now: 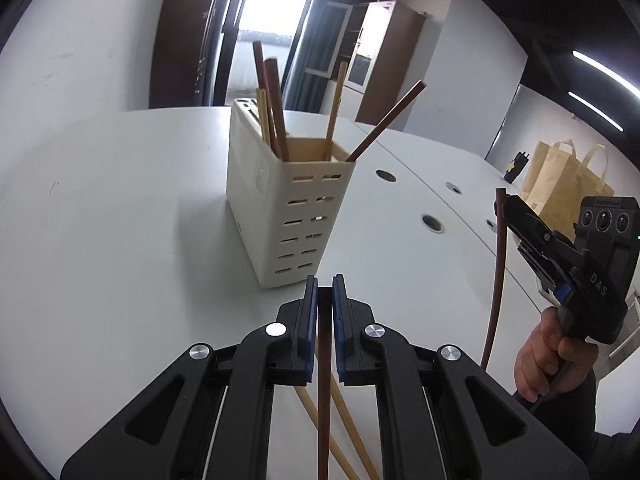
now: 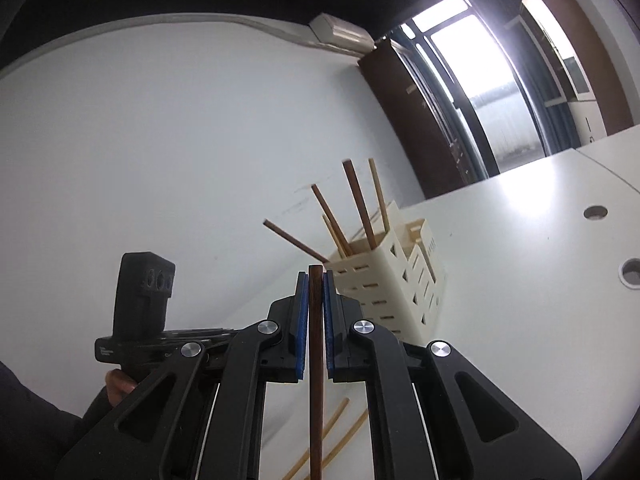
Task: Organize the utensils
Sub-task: 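Lift both chopsticks upright and lower them into the cream holder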
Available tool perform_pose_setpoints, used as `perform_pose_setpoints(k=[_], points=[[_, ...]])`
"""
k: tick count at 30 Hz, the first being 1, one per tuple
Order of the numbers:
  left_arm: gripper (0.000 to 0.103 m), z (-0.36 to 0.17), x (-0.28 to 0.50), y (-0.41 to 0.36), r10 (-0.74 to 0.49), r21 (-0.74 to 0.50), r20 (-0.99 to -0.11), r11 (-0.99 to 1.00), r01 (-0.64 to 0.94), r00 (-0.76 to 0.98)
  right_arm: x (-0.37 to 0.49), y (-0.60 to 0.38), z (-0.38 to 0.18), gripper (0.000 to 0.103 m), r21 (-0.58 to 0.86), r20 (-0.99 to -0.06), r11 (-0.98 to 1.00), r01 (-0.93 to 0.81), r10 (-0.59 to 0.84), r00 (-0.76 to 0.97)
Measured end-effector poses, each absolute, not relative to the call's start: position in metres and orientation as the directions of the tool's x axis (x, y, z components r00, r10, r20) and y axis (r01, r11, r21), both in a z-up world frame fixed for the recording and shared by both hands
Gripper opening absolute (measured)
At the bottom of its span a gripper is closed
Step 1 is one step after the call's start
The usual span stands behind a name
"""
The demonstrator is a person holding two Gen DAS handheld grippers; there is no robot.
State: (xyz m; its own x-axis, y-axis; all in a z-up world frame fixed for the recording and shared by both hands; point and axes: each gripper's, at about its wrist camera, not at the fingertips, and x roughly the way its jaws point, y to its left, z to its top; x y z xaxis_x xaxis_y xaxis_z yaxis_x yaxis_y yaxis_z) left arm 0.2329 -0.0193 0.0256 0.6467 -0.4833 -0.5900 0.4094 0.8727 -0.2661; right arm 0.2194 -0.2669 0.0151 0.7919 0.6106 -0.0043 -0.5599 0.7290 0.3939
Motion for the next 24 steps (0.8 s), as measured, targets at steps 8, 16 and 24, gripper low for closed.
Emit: perform_pose_setpoints(k=[8, 16, 24], points=[[0.007, 0.064, 0.218, -0.005, -0.526, -0.292, -0.532, 0.849, 0.439, 0.663, 0.203, -0.265, 0.055, 0.008, 0.361, 0.106, 0.728, -0.583, 0.590, 0.801], [0.007, 0.113, 0.209, -0.003, -0.521, -0.260, -0.463, 0.853, 0.452, 0.718, 0.195, -0.257, 0.106, 0.008, 0.316, 0.192, 0.750, -0.582, 0.550, 0.813], [0.007, 0.159, 0.220, -0.007, -0.512, -0.219, -0.415, 0.858, 0.464, 0.752, 0.207, -0.244, 0.144, 0.008, 0.277, 0.221, 0.769, -0.577, 0.533, 0.817]])
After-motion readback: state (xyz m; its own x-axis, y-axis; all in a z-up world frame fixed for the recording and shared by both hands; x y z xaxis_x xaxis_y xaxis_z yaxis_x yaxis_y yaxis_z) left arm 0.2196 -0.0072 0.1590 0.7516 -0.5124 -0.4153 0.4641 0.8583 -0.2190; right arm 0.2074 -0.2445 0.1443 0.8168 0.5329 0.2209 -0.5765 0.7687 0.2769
